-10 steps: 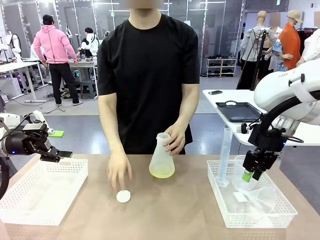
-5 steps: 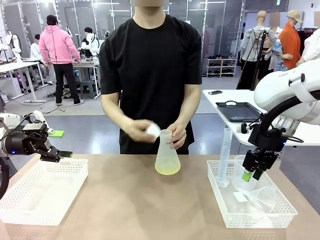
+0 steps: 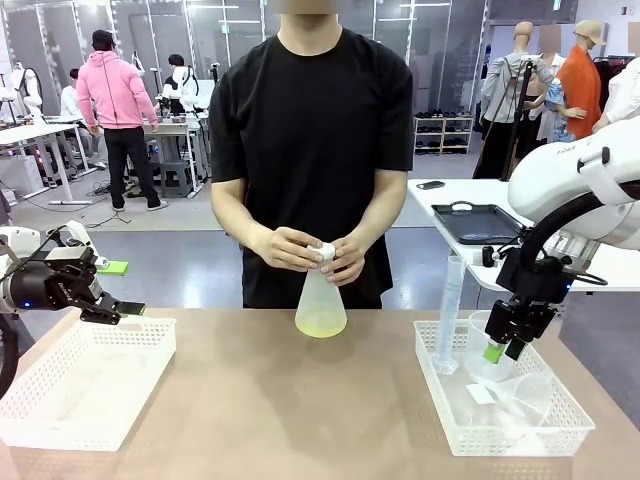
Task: Prepare the solutions needed for the experiment.
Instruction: When the human places the Big flask in the center of the table, pick up the Big flask and place it in the left Organizing basket.
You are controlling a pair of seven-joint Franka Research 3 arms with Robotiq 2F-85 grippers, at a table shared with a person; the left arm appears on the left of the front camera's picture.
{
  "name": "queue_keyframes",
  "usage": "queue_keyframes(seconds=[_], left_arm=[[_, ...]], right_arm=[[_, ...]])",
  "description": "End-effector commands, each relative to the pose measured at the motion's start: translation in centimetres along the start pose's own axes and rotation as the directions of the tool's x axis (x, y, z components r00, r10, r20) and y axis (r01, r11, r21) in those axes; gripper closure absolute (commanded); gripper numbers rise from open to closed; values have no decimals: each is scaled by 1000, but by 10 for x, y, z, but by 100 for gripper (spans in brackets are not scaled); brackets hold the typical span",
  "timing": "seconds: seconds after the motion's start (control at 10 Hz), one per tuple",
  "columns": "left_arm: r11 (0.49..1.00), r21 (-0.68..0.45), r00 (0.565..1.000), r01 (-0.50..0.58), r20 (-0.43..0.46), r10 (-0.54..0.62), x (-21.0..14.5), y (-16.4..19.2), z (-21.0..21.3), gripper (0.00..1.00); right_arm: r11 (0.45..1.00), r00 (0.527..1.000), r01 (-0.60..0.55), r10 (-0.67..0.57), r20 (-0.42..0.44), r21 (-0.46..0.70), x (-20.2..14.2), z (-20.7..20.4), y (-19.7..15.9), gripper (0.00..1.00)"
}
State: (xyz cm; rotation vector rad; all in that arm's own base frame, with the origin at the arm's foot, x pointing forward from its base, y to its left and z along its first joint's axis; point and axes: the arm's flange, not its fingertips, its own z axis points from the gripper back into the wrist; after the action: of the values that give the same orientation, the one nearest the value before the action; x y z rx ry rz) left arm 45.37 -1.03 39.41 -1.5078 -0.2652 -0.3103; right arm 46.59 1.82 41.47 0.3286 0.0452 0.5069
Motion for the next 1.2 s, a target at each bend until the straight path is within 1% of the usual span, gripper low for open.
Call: queue_keyframes(seconds=[0.0,0.2,0.4,0.5,0.6,0.7,0.8,0.9,1.0,1.1], left_arm=[[1000,10,1000,7,2,-8,1,-2,-1,0],[1000,10,1000,7,2,-8,1,-2,-1,0],[1000,10,1000,7,2,-8,1,-2,-1,0],[1000,10,1000,7,2,-8,1,-2,-1,0],[1000,10,1000,7,2,-8,1,-2,-1,0],[1000,10,1000,7,2,-8,1,-2,-1,0],[1000,10,1000,7,2,-8,1,-2,-1,0],[1000,10,1000,7,2,-8,1,-2,-1,0],[1000,10,1000,7,2,-8,1,-2,-1,0],[1000,10,1000,7,2,-8,1,-2,-1,0]], right_arm=[[1000,1000,-14,14,-1,2,-1,1,1,36],[1000,1000,0,0,0,0,0,0,0,36],[999,990,27,-31,138,25,-15,15,0,36],[998,981,44,-51,187,41,-21,20,-2,36],[994,970,62,-81,229,89,-27,27,-6,36],[978,956,72,-124,266,198,-33,34,-11,36],[947,935,91,-188,302,309,-39,40,-22,36],[892,916,81,-243,321,445,-43,45,-32,36],[829,900,65,-289,326,555,-46,48,-42,36],[760,894,59,-329,305,647,-48,48,-50,36]])
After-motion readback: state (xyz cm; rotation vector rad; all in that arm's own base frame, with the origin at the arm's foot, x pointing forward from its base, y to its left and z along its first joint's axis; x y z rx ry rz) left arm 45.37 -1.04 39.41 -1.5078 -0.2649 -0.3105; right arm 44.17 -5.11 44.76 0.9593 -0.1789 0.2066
